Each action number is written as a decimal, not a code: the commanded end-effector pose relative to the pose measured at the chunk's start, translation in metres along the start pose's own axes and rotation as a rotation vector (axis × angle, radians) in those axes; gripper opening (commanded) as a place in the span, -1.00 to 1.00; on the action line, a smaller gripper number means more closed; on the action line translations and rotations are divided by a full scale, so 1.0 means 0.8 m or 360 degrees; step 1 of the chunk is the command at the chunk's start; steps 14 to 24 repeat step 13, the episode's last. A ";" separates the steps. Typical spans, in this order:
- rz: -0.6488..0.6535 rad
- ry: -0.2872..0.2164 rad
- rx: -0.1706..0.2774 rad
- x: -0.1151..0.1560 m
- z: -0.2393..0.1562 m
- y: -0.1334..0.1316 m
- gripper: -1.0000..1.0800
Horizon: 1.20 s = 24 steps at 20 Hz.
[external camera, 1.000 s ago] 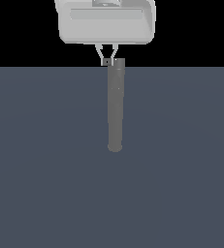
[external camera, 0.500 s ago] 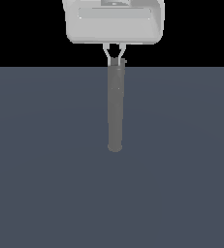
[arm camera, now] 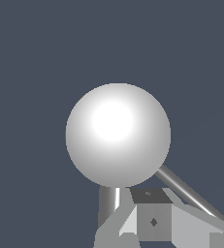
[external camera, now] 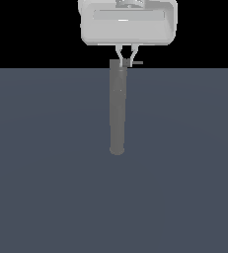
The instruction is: Turn on the faucet by rotating a designated handle.
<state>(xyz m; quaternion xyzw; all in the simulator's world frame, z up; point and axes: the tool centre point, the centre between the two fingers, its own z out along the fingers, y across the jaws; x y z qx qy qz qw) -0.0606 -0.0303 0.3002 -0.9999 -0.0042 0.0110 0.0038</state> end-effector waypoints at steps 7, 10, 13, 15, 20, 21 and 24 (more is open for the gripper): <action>0.0047 0.0027 -0.0009 0.040 -0.001 0.035 -1.00; 0.0061 0.0031 -0.0010 0.051 -0.002 0.046 -1.00; 0.0070 0.0034 -0.0011 0.059 -0.002 0.053 -1.00; 0.0070 0.0034 -0.0011 0.059 -0.002 0.053 -1.00; 0.0070 0.0034 -0.0011 0.059 -0.002 0.053 -1.00; 0.0070 0.0034 -0.0011 0.059 -0.002 0.053 -1.00; 0.0070 0.0034 -0.0011 0.059 -0.002 0.053 -1.00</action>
